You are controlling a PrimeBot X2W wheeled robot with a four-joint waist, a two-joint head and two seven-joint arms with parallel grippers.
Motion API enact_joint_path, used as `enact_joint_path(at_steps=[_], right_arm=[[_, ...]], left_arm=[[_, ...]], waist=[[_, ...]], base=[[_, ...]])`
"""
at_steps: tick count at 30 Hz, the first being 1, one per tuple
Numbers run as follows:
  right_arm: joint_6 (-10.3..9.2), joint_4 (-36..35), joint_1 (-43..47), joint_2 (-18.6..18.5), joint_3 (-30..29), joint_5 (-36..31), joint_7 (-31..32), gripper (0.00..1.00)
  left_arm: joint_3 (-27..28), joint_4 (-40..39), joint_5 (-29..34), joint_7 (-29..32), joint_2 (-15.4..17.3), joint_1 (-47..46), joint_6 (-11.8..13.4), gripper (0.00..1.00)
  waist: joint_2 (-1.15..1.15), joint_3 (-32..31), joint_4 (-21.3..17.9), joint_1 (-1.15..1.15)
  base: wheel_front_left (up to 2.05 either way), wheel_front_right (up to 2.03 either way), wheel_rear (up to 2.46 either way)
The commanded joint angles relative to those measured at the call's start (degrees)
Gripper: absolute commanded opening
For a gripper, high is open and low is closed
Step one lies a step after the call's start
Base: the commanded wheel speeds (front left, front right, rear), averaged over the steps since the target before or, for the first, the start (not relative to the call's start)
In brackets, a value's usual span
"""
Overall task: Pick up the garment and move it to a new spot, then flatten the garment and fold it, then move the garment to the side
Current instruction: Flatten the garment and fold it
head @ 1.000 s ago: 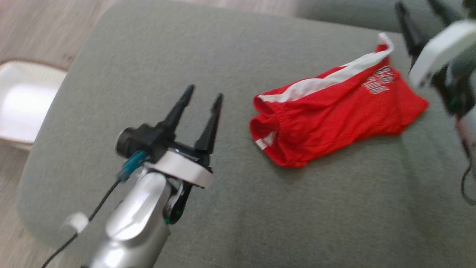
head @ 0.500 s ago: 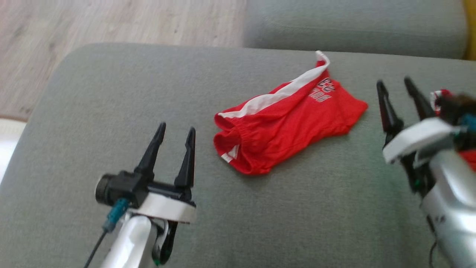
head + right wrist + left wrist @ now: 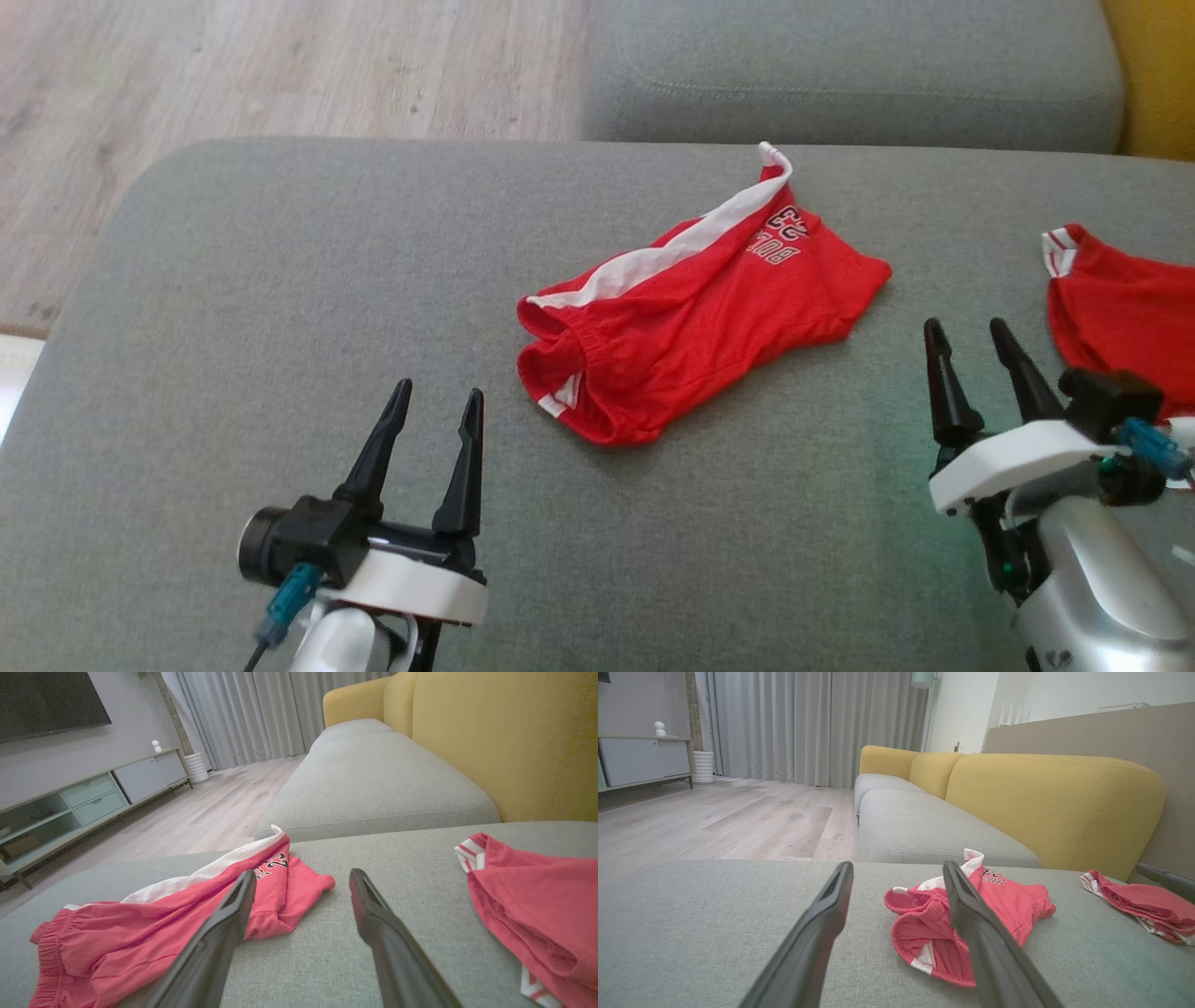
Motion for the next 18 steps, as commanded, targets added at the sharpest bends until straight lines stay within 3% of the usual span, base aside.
enact_joint_path(at_steps=[1,10,18], right_arm=[[-0.05,-2.3,-1.3,0.2,0.6,-0.7,0.2,1.0],[-0.05,-2.3,-5.2,0.9,-4.2,0.7,7.6,1.0],[-0.05,6.3,-12.0,2.4,-12.8,6.4,15.3,1.0]], left_arm=[[2.3,-2.2,0.4,-0.5,-0.1,-1.9,-0.2,1.0],[0.3,-2.8,-0.6,-0.5,-0.1,-4.5,-0.5,1.0],[-3.7,-2.6,-2.2,-0.5,-0.1,-7.0,-0.2,1.0]], waist=[[0.0,0.4,0.4,0.01],[0.0,5.5,4.0,0.01],[0.0,10.8,8.8,0.01]], base=[[0.0,0.0,0.0],[0.0,0.0,0.0],[0.0,0.0,0.0]])
